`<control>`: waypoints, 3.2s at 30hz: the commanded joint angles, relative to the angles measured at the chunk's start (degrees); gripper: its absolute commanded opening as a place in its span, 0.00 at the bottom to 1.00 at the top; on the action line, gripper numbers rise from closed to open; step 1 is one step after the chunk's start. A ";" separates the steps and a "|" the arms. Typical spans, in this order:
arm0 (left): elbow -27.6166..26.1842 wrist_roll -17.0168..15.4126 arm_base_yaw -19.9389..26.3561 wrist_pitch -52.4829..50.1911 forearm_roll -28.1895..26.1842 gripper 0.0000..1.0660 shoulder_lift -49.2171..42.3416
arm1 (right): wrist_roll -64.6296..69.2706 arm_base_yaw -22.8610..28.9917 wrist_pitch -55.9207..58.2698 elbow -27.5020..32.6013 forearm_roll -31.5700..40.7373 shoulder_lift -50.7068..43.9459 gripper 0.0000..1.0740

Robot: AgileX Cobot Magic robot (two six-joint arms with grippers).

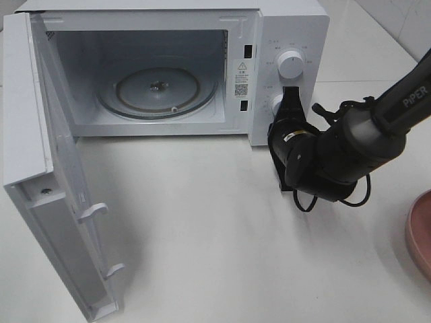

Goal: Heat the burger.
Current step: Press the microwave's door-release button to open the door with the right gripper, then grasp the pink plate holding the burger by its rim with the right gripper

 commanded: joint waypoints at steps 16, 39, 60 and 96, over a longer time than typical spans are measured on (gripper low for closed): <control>0.17 0.00 0.17 -0.80 -0.17 0.92 -0.86 | -14.84 -0.34 10.94 9.68 -3.67 -11.69 0.00; 0.17 0.00 0.17 -0.80 -0.17 0.92 -0.86 | -71.73 -0.52 43.66 11.92 -8.42 -26.59 0.04; 0.17 0.00 0.17 -0.80 -0.17 0.92 -0.86 | -64.57 -0.57 78.95 11.92 -41.48 -39.13 0.11; 0.17 0.00 0.17 -0.80 -0.17 0.92 -0.86 | -59.01 -20.57 94.19 12.03 -56.55 -43.37 0.89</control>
